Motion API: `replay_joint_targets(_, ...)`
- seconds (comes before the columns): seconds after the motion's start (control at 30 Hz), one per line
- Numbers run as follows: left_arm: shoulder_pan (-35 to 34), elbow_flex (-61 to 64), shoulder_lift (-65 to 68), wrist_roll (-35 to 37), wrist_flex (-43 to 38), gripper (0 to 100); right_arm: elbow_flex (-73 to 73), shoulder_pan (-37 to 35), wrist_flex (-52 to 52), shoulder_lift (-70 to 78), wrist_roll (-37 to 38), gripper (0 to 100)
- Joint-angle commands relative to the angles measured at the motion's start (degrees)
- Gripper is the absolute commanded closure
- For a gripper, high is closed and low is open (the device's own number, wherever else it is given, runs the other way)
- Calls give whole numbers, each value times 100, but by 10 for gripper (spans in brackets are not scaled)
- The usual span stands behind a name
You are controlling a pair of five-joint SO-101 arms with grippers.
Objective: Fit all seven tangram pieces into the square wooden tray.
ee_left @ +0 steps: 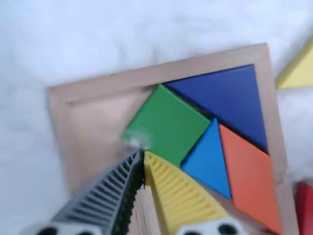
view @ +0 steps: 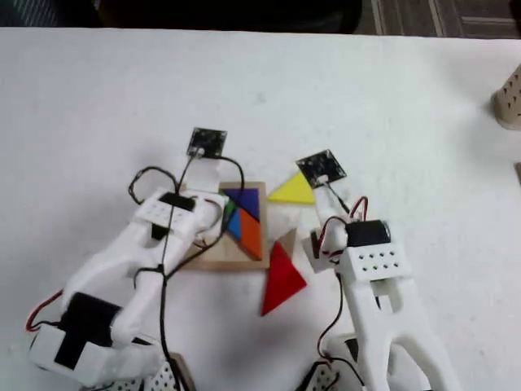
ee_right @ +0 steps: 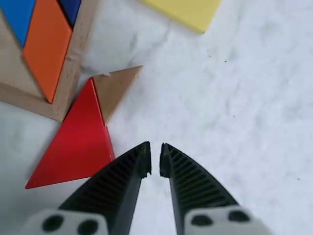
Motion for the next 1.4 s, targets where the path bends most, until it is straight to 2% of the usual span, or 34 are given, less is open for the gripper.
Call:
replay_joint_targets(0.0, 145, -202, 4, -18, 44, 978, -9, 22, -189, -145, 70, 964)
replay_joint_targets(0.33, 92, -211, -31, -18, 79, 978, -9, 22, -198, -145, 70, 964)
replay_joint_targets(0.53, 84, 114, -927, -53, 281, 977, -9, 13, -198, -145, 70, 962)
replay_joint_targets(0.67, -198, 343, -1385, -18, 220, 976, -9, -4, -198, -145, 70, 962)
replay_joint_targets(0.83, -681, 132, -743, -9, -202, 976, 0, -4, -198, -145, 70, 964)
replay_joint_targets(1.0, -725, -527, 321, -9, -202, 977, 132, -13, -338, -145, 70, 964)
replay_joint_targets(1.2, -787, -589, -4, -53, 264, 978, 237, -488, -374, -145, 9, 960)
replay_joint_targets(1.27, -963, -589, -233, -53, 369, 978, 237, -637, -400, -145, -308, 960)
replay_joint_targets(1.37, -1332, -589, -400, -53, 369, 978, 202, -681, -655, -145, -1363, 960)
